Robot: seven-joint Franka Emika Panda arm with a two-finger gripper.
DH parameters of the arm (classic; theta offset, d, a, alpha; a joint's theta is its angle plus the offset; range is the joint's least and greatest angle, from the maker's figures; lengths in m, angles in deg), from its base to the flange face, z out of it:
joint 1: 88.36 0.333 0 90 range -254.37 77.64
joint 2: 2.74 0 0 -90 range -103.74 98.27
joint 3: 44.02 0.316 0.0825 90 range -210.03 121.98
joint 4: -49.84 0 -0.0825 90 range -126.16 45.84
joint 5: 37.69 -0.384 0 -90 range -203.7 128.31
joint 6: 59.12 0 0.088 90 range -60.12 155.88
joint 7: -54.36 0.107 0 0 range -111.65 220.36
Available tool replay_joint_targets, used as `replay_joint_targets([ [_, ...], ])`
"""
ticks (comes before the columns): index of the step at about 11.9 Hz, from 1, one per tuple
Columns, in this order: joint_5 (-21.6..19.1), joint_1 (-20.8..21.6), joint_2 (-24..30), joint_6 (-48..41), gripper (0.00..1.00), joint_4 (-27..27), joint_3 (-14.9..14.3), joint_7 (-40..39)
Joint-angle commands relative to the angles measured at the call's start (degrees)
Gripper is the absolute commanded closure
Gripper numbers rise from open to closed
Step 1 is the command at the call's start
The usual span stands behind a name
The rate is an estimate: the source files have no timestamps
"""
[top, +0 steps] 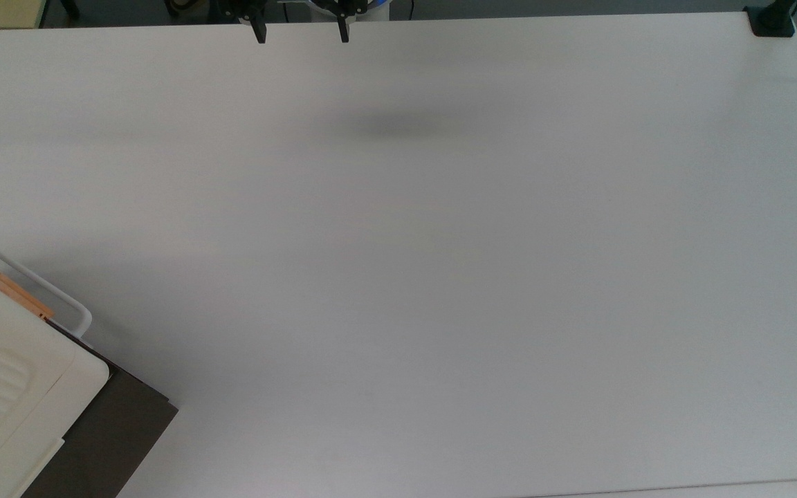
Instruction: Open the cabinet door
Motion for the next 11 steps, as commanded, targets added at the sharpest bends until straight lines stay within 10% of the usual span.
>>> replay_joint_targets([
  [1,-0.3,-0.6,0.9,-1.8,0.0,0.1,0.2,-0.9],
  [11,-0.3,-0.6,0.8,-1.4,0.0,0.1,0.2,-1.1],
])
